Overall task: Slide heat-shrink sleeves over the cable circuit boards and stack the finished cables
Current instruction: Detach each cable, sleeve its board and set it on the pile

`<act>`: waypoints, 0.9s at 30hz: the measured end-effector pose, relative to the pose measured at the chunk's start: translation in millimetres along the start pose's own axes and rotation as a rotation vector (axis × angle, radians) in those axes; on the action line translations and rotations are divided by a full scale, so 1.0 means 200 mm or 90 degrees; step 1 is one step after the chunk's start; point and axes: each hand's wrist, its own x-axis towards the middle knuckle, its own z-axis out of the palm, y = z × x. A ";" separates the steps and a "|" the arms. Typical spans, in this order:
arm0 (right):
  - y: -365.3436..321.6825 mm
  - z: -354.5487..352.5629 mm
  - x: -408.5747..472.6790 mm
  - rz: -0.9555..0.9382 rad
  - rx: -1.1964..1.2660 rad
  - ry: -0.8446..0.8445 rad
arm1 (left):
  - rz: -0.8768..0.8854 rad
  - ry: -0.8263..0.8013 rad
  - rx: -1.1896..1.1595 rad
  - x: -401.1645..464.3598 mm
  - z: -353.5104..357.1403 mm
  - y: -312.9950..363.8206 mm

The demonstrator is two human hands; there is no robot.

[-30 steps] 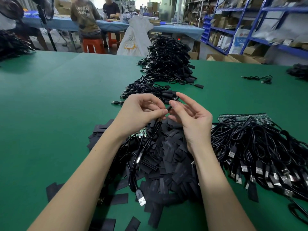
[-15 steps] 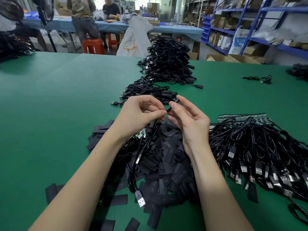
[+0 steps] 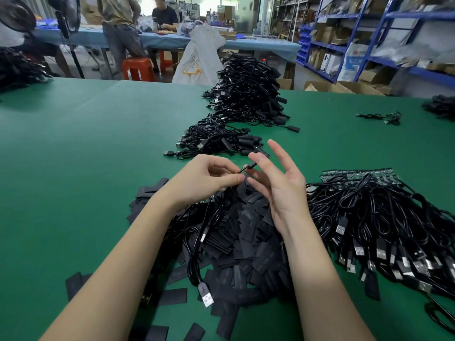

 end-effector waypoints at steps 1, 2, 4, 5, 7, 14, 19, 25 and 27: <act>0.00 -0.01 0.00 0.002 -0.002 -0.010 | -0.006 -0.004 -0.003 0.00 0.00 0.00; -0.01 -0.01 0.01 0.005 0.001 -0.016 | -0.009 -0.004 -0.005 0.00 0.00 0.00; -0.02 -0.03 0.01 0.017 0.019 -0.010 | -0.007 0.008 0.006 0.00 0.01 0.01; -0.02 -0.03 0.01 0.024 0.031 -0.001 | -0.003 0.019 0.005 0.00 0.02 0.02; -0.03 -0.05 0.01 0.038 0.037 0.010 | -0.008 0.058 -0.068 0.02 0.04 0.05; -0.02 -0.08 0.02 0.067 0.043 0.023 | -0.024 0.154 -0.030 0.28 -0.02 0.21; -0.02 -0.10 0.03 0.082 0.063 0.023 | 0.049 0.227 0.404 0.65 -0.16 0.28; -0.01 -0.10 0.04 0.102 0.076 0.016 | -0.046 0.088 0.655 0.83 -0.19 0.14; -0.01 -0.11 0.04 0.107 0.066 0.016 | -0.047 0.110 0.620 0.78 -0.13 0.08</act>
